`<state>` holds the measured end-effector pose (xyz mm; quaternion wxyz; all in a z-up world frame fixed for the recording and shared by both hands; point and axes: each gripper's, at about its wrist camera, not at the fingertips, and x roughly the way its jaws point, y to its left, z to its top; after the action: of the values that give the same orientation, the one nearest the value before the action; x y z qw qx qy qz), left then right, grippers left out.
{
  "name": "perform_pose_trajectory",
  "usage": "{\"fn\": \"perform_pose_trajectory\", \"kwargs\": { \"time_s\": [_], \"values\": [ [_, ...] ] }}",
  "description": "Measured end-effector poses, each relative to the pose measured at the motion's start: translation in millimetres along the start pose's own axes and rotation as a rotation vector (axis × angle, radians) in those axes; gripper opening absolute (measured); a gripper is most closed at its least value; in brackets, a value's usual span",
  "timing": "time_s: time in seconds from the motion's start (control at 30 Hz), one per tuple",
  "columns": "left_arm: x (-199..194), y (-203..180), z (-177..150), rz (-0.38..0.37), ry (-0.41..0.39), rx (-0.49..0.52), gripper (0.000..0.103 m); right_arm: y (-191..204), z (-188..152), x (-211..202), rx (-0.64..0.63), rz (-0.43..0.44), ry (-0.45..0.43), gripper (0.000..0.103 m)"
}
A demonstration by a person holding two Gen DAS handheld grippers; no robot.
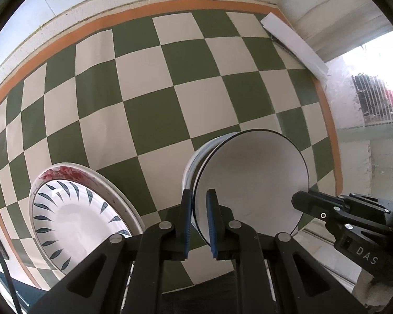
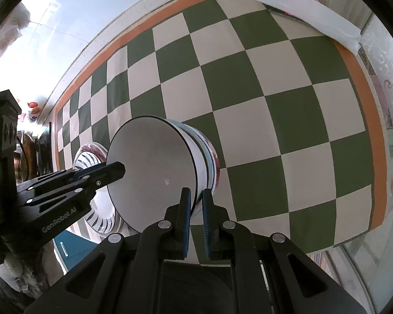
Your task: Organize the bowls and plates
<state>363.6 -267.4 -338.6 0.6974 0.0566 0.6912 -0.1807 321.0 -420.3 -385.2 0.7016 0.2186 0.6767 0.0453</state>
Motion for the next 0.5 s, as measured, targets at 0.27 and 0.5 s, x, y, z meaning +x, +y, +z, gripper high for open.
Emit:
{"fn": "perform_pose_trajectory", "kwargs": {
  "time_s": [0.27,0.5],
  "values": [
    [4.3,2.4,2.1,0.008,0.006,-0.006,0.009,2.2,3.4,6.5,-0.007,-0.01,0.013,0.01],
    [3.5,3.8,0.9,0.009,0.002,-0.009,0.009,1.0,3.6,8.4,0.003,-0.003,0.023,0.01]
  ]
}}
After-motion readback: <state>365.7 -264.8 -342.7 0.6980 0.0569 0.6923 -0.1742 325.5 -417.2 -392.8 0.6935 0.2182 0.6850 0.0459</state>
